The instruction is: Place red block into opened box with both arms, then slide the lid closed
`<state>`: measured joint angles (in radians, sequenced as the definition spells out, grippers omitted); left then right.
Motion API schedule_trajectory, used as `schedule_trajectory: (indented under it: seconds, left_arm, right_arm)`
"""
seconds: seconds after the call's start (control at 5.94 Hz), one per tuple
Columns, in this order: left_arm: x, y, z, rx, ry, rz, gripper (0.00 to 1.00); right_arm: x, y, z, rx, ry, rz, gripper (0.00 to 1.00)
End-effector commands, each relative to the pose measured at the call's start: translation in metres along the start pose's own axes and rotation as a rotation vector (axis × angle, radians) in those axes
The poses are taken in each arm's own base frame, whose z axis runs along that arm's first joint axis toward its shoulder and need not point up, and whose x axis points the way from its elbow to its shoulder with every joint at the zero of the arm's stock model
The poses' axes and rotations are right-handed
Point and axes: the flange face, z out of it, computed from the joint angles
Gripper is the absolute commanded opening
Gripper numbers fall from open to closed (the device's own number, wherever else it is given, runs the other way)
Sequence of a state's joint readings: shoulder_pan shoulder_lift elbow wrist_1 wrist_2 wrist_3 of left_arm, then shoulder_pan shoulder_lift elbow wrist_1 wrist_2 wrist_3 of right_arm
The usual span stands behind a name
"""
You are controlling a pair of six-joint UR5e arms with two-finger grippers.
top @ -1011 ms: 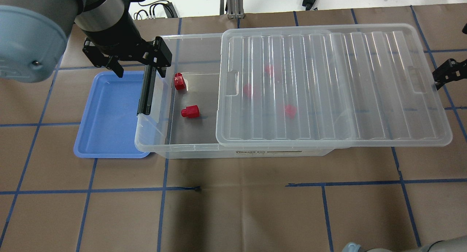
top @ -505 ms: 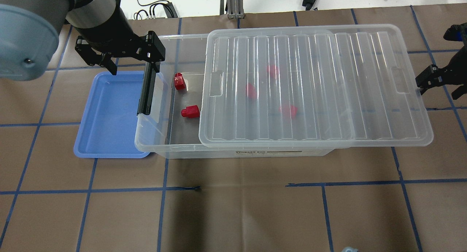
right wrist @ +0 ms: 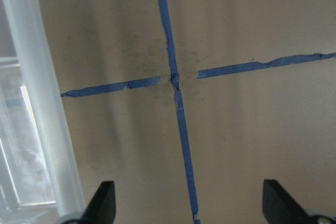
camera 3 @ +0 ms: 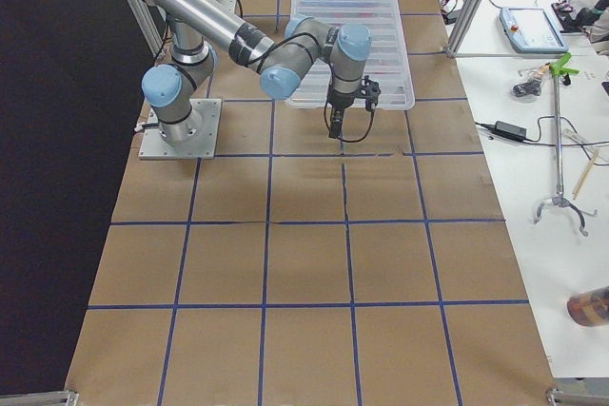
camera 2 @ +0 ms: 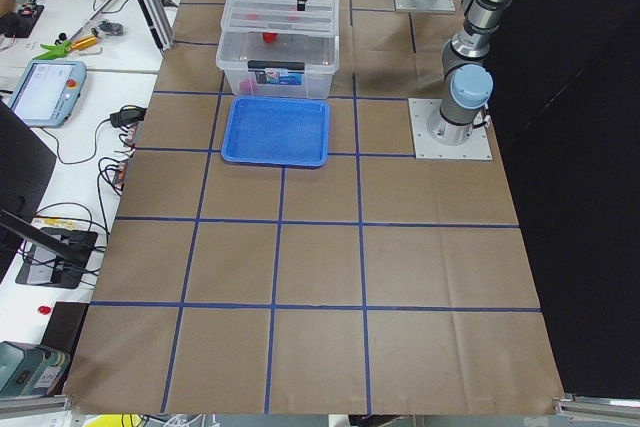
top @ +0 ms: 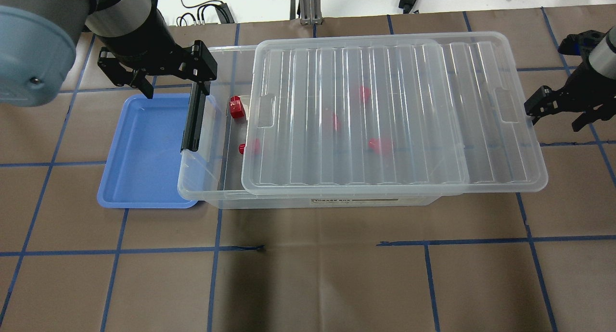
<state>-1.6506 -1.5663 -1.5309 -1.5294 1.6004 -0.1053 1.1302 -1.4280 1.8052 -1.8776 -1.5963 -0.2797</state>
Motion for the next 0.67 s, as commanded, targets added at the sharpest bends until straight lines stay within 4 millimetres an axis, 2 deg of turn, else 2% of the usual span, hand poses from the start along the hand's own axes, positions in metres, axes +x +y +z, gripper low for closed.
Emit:
schedule_trajectory:
  seconds: [0.0,0.51]
  left_arm:
    - [0.0,0.0,0.0,0.0,-0.001,0.009,0.99]
    - [0.0,0.0,0.0,0.0,-0.001,0.009,0.99]
  right_arm:
    - [-0.038,0.012,0.0,-0.001,0.004,0.046,1.0]
    - [-0.078,0.017,-0.002,0.003,0.008,0.062,1.0]
